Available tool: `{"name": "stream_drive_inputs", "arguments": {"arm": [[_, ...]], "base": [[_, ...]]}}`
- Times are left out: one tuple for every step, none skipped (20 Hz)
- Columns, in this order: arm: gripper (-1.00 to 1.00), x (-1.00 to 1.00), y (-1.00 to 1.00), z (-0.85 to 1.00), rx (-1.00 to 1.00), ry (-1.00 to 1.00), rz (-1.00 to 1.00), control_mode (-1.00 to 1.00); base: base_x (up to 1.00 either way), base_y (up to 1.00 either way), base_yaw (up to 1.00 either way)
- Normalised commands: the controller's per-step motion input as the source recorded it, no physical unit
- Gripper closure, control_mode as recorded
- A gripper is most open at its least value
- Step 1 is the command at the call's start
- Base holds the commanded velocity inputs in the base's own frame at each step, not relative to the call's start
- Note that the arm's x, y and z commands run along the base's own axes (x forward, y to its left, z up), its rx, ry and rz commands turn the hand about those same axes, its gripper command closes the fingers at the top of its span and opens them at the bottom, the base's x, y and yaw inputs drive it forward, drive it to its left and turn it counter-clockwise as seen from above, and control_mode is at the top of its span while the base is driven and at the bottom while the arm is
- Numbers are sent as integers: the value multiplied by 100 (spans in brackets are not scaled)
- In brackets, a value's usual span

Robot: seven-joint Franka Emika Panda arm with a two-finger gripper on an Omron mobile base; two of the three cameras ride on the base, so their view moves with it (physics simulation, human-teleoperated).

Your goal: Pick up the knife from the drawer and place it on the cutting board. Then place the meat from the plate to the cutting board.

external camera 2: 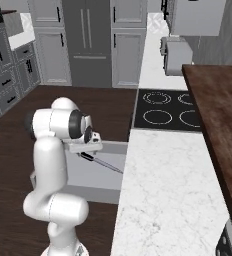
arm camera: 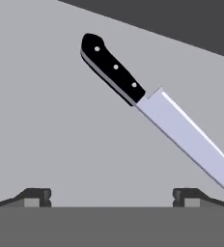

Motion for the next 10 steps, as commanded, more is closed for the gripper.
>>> {"name": "stream_drive_inputs", "arguments": {"arm": [[-100, 41, 0, -21, 0, -4, 5, -100], [-100, 46, 0, -21, 0, -4, 4, -100], [-100, 46, 0, -24, 0, -2, 4, -100], [-100, 43, 0, -31, 0, 0, 4, -100], [-100, 39, 0, -36, -1, 0, 5, -100], [-100, 36, 0, -41, -3, 0, 6, -100], [-100, 36, 0, -41, -3, 0, 6, -100], [-100, 32, 0, -41, -3, 0, 6, -100], [-100, 27, 1, -41, -4, 0, 6, -100], [-100, 24, 6, -46, -6, 0, 6, -100]], "base": [[0, 0, 0], [0, 0, 0], [0, 0, 0], [0, 0, 0], [0, 0, 0], [0, 0, 0], [0, 0, 0], [0, 0, 0], [0, 0, 0], [0, 0, 0]]}}
